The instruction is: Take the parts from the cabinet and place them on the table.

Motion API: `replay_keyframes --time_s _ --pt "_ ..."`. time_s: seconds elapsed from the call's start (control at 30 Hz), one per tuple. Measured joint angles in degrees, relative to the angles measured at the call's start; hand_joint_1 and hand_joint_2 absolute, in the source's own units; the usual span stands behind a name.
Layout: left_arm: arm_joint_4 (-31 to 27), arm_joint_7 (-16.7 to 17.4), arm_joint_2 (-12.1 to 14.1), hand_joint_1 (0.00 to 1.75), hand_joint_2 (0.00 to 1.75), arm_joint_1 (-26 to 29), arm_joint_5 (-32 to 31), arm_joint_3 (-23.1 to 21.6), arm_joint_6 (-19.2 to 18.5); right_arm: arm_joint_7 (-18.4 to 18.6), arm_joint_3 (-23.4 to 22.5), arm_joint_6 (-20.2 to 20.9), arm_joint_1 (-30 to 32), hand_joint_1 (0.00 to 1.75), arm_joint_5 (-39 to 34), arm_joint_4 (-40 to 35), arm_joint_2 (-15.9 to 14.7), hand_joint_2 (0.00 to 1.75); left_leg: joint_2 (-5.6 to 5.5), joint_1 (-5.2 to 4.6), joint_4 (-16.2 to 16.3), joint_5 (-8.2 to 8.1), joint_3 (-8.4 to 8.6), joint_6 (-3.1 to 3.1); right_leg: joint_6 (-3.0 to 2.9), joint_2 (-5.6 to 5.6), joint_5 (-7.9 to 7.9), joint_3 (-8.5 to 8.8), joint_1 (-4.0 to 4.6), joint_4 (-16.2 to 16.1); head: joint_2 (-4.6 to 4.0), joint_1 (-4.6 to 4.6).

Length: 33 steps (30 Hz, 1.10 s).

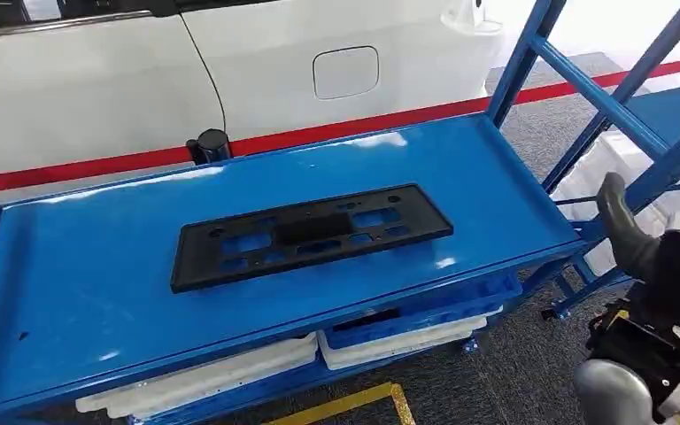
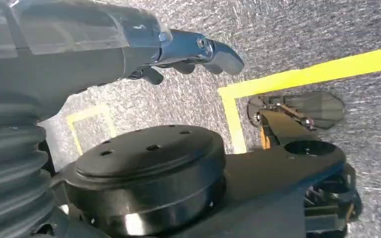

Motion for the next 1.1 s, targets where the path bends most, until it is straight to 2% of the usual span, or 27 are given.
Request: replay_keyframes --time_s 0.1,0.27,0.57,0.7,0.83,1.0,1.1 --pt "0.0 0.0 0.1 0.00 1.75 -0.1 -0.6 0.0 -0.2 2.4 5.0 4.8 -3.7 0.00 2.8 0.0 -4.3 1.75 -0.19 0.02 0.0 0.01 0.07 0.01 0.01 -0.05 0.00 0.01 0.01 0.0 0.00 -0.07" --pt "0.0 -0.4 0.2 0.00 1.75 -0.1 -1.2 0.0 -0.3 5.1 10.8 12.9 -9.7 0.00 6.2 0.0 -9.0 1.75 -0.46 0.02 0.0 0.03 0.04 0.03 0.01 -0.14 0.00 -0.01 0.01 0.0 0.00 -0.09" --pt "0.0 -0.4 0.2 0.00 1.75 -0.1 -1.6 -0.1 -0.4 6.3 16.9 15.4 -14.0 0.00 6.8 0.0 -13.3 1.75 -1.02 0.02 0.0 0.03 -0.07 0.03 0.05 -0.50 -0.07 0.01 0.01 0.0 0.00 -0.05" --pt "0.0 -0.3 0.2 0.00 1.75 -0.1 -1.8 -0.2 -0.5 7.9 18.9 18.6 -16.6 0.00 0.3 0.4 -14.3 1.75 -1.03 0.02 0.0 0.04 -0.08 0.03 0.05 -0.53 -0.07 0.00 0.01 0.0 0.00 -0.04" --pt "0.0 -0.3 0.2 0.00 1.75 -0.1 -1.9 -0.2 -0.5 8.0 20.7 17.8 -18.6 0.00 -9.1 1.2 -14.9 1.75 -1.07 0.03 0.0 0.04 -0.09 0.03 0.05 -0.61 -0.08 0.01 0.01 0.0 0.00 -0.04" --pt "0.0 0.1 0.3 0.00 1.75 -0.1 -2.2 -0.2 -0.5 5.5 24.4 15.3 -18.3 0.00 -12.2 4.7 -14.7 1.75 -1.10 0.03 0.0 0.04 -0.13 0.03 0.07 -0.65 -0.10 0.00 0.02 0.0 0.00 -0.04" --pt "0.0 0.7 0.2 0.00 1.75 -0.1 -2.7 -0.2 0.0 2.6 27.0 12.9 -17.5 0.00 -16.0 8.4 -13.8 1.75 -1.09 0.04 0.0 0.04 -0.15 0.03 0.08 -0.67 -0.11 0.00 0.02 0.0 0.00 -0.05"
